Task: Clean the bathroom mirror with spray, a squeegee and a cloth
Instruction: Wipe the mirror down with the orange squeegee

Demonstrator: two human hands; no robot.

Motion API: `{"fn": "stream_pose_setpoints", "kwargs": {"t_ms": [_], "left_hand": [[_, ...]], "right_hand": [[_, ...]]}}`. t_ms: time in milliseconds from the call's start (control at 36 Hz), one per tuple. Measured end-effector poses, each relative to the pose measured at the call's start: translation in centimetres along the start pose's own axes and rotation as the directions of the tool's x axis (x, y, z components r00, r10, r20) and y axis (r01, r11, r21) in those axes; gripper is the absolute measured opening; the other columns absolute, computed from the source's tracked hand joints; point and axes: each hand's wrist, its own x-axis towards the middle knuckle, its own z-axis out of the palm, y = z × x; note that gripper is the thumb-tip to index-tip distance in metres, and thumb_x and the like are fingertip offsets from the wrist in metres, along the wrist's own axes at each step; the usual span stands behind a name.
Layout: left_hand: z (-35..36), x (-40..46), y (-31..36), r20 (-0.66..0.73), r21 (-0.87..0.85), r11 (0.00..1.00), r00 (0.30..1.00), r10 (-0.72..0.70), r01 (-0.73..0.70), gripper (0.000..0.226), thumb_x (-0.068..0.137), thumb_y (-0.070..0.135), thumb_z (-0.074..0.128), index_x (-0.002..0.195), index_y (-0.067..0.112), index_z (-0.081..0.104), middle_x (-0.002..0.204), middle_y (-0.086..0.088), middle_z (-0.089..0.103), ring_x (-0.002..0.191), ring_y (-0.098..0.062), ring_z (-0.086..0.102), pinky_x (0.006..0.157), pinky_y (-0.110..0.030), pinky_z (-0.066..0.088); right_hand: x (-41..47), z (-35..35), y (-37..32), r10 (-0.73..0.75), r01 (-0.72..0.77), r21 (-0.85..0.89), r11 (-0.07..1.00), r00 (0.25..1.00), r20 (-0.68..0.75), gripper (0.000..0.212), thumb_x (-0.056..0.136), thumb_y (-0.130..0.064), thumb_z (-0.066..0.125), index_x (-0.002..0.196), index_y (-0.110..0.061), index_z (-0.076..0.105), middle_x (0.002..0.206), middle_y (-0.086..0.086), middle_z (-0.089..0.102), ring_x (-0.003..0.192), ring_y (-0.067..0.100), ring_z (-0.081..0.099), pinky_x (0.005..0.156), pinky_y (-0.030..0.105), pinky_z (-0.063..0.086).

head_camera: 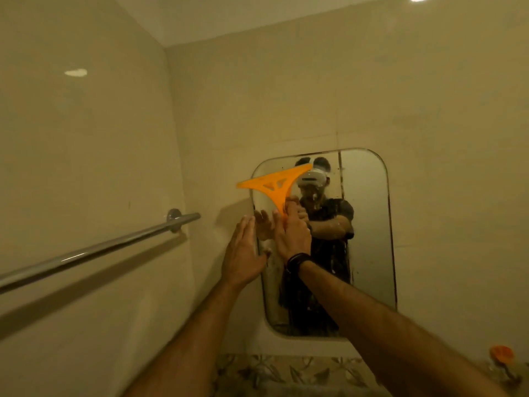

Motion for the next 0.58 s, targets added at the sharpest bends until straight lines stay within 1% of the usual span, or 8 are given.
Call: {"fn": "stream_pose_setpoints", "kwargs": {"t_ms": [111,167,250,278,333,389,472,583], "left_hand": [[-0.1,1.5,-0.1,-0.037,0.035,0.999,0.999,0.001,0.0,0.085,0.1,0.04,0.058,0.163,0.014,0.007,0.172,-0.005,0.001,0.159,-0.02,0.001,0.126,-0.032,0.008],[-0.2,2.1,-0.1,-0.057,0.053,0.999,0.998,0.016,-0.013,0.082,0.102,0.04,0.055,0.163,0.014,0.007,0.172,-0.005,-0.001,0.159,-0.021,0.0,0.127,-0.034,0.008],[-0.4,2.9,-0.6,-0.068,0.07,0.997,0.997,0.043,-0.038,0.079,0.104,0.042,0.05,0.163,0.015,0.005,0.172,-0.006,-0.003,0.159,-0.022,-0.003,0.127,-0.037,0.007],[-0.3,3.3,-1.0,-0.064,0.067,0.997,0.997,0.049,-0.044,0.078,0.105,0.042,0.047,0.163,0.015,0.004,0.171,-0.006,-0.004,0.159,-0.022,-0.005,0.127,-0.037,0.006],[-0.2,4.1,-1.8,-0.062,0.053,0.997,0.997,0.055,-0.051,0.075,0.106,0.039,0.043,0.163,0.014,0.003,0.171,-0.007,-0.005,0.158,-0.022,-0.006,0.127,-0.037,0.004],[-0.1,4.9,-2.4,-0.058,0.048,0.997,0.997,0.057,-0.054,0.071,0.107,0.037,0.038,0.163,0.012,0.003,0.171,-0.008,-0.006,0.159,-0.023,-0.006,0.128,-0.038,0.003],[0.6,5.8,-3.2,-0.031,0.033,0.999,0.999,0.029,-0.028,0.065,0.11,0.036,0.029,0.163,0.013,-0.002,0.171,-0.009,-0.011,0.158,-0.023,-0.01,0.128,-0.041,-0.001],[2.3,6.2,-4.4,-0.015,0.054,0.998,1.0,0.017,-0.016,0.066,0.107,0.046,0.012,0.159,0.016,-0.016,0.167,-0.006,-0.024,0.156,-0.022,-0.019,0.127,-0.043,-0.007]], "right_hand": [[1.3,-0.1,-0.7,0.01,-0.01,-0.015,1.0,1.0,-0.024,0.03,0.106,-0.04,0.037,0.126,-0.019,0.047,0.08,-0.018,0.043,0.069,-0.004,0.042,0.061,0.018,0.032],[2.1,0.4,-0.8,0.028,-0.03,-0.036,0.999,0.998,-0.059,0.038,0.103,-0.051,0.032,0.123,-0.023,0.046,0.086,-0.007,0.054,0.074,0.007,0.054,0.065,0.025,0.042],[3.2,1.6,-0.4,0.08,-0.085,-0.054,0.995,0.994,-0.078,0.064,0.088,-0.077,0.01,0.118,-0.031,0.043,0.098,0.006,0.061,0.087,0.025,0.062,0.074,0.042,0.054],[3.5,1.8,-0.4,0.091,-0.097,-0.069,0.993,0.992,-0.085,0.065,0.087,-0.077,0.008,0.117,-0.032,0.044,0.1,0.007,0.061,0.09,0.028,0.062,0.077,0.042,0.052],[3.7,2.0,-1.1,0.12,-0.128,-0.102,0.987,0.99,-0.08,0.054,0.095,-0.067,0.014,0.116,-0.031,0.048,0.103,0.007,0.062,0.095,0.028,0.061,0.078,0.039,0.047],[4.0,2.3,-1.4,0.143,-0.151,-0.119,0.981,0.987,-0.073,0.044,0.101,-0.058,0.021,0.115,-0.029,0.052,0.105,0.007,0.063,0.097,0.027,0.06,0.083,0.041,0.049],[4.3,3.0,-1.1,0.168,-0.175,-0.101,0.979,0.983,-0.075,0.044,0.101,-0.057,0.022,0.108,-0.03,0.056,0.105,0.008,0.063,0.097,0.027,0.061,0.088,0.045,0.051],[4.7,2.9,-0.6,0.193,-0.198,-0.097,0.975,0.98,-0.051,0.042,0.105,-0.05,0.027,0.1,-0.024,0.059,0.101,0.007,0.065,0.092,0.023,0.061,0.076,0.033,0.042]]}}
